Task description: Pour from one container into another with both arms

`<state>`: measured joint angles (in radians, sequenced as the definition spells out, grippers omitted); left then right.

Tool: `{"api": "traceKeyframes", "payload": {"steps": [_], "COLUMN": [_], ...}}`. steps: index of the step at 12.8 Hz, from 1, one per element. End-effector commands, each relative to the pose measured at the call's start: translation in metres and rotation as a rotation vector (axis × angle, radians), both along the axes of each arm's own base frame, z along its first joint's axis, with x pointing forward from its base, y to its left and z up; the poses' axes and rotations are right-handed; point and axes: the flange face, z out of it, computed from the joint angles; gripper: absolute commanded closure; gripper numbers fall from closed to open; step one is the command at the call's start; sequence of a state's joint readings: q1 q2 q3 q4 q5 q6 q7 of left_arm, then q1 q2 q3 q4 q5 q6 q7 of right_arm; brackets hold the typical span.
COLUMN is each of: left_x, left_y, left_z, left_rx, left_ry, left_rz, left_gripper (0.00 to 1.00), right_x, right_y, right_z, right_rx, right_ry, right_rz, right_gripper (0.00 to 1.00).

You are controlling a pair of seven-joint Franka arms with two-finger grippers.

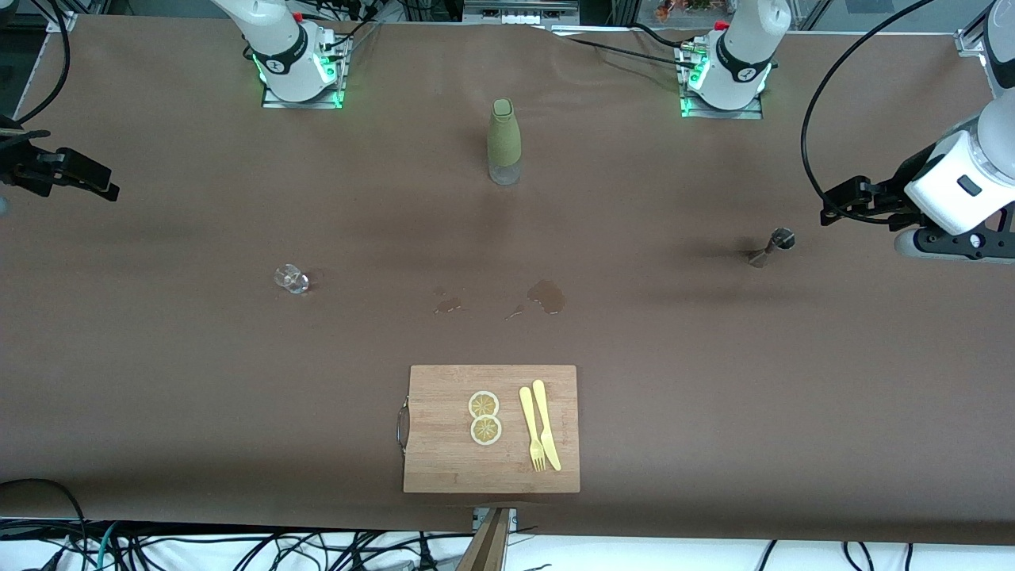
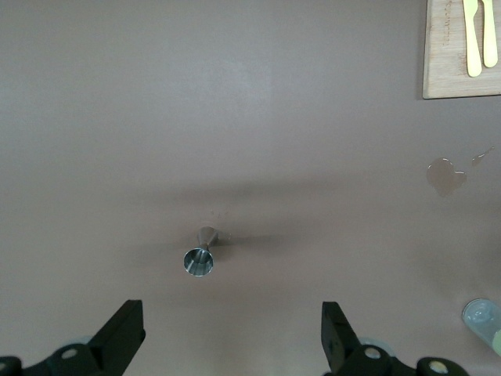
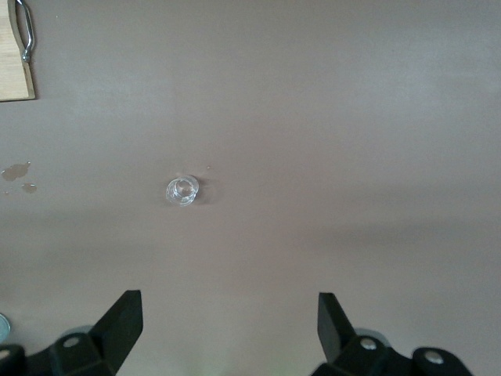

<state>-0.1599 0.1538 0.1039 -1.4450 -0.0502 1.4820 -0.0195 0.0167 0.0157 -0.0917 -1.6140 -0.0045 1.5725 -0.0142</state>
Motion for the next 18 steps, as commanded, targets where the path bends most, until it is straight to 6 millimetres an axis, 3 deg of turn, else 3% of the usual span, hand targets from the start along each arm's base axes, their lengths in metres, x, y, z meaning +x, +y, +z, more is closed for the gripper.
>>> {"api": "traceKeyframes", "payload": {"steps": [1,12,18], "left_x": [-0.006,-0.005,-0.005], "left_y": [0.000,-0.003,0.014], "left_z": [0.003,0.003,0.003], "left_rx": [-0.018,-0.017,-0.022], "left_ry": [-0.003,-0.008,-0.007], "left_rz": [0.005,-0.001,-0.004], "left_gripper": [0.00,0.00,0.00], "right_x": [0.000,0.000,0.000], "right_y": [0.002,0.002,0.001], "right_z": [0.004,0.003,0.004], "right_rx": [0.013,0.013,0.013], "right_ry": [-0.006,-0.003,-0.004], "right_rz": [-0.003,-0.003,-0.004], "right_gripper": [0.01,0.01,0.01]}}
